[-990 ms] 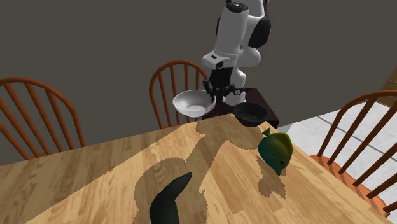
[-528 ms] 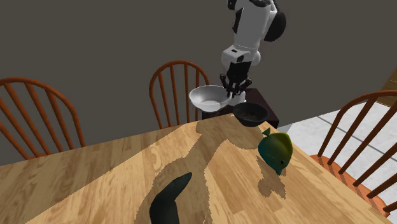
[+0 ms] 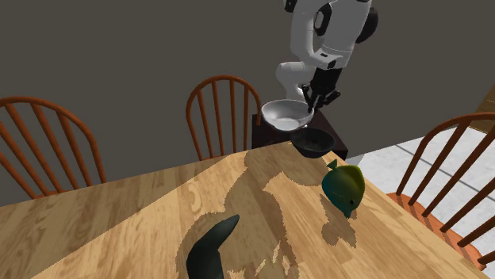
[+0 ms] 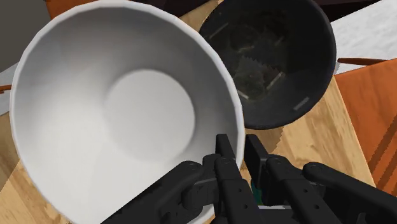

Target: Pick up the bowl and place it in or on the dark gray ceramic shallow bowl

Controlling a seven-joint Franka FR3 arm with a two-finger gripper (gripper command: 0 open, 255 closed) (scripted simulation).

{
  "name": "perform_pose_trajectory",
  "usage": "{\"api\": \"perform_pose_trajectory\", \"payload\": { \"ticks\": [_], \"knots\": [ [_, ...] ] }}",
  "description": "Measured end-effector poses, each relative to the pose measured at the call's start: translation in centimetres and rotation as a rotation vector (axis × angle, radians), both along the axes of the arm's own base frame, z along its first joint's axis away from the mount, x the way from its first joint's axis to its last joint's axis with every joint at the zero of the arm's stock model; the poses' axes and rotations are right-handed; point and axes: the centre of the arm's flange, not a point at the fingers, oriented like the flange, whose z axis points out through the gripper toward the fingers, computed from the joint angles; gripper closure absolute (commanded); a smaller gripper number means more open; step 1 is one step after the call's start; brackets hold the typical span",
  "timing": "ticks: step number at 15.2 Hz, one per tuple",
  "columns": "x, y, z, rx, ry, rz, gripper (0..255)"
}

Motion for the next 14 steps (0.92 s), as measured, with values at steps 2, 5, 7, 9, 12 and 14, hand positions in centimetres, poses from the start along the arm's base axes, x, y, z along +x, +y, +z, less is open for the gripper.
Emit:
{"api": "perform_pose_trajectory", "payload": {
  "ticks": [2, 5, 7, 9, 12, 14],
  "knots": [
    [-1.2, 2.9, 0.5, 0.0, 0.0, 0.0, 255],
    [-2.1, 6.4, 1.0, -0.001, 0.0, 0.0, 255],
    [-3.4, 8.9, 1.4, 0.0, 0.0, 0.0, 255],
    [-4.3, 11.4, 1.6, -0.001, 0.0, 0.0, 255],
    [-4.9, 13.4, 1.3, -0.001, 0.0, -0.001, 255],
    [-5.0, 13.7, 0.3, -0.001, 0.001, -0.001, 255]
  ]
}}
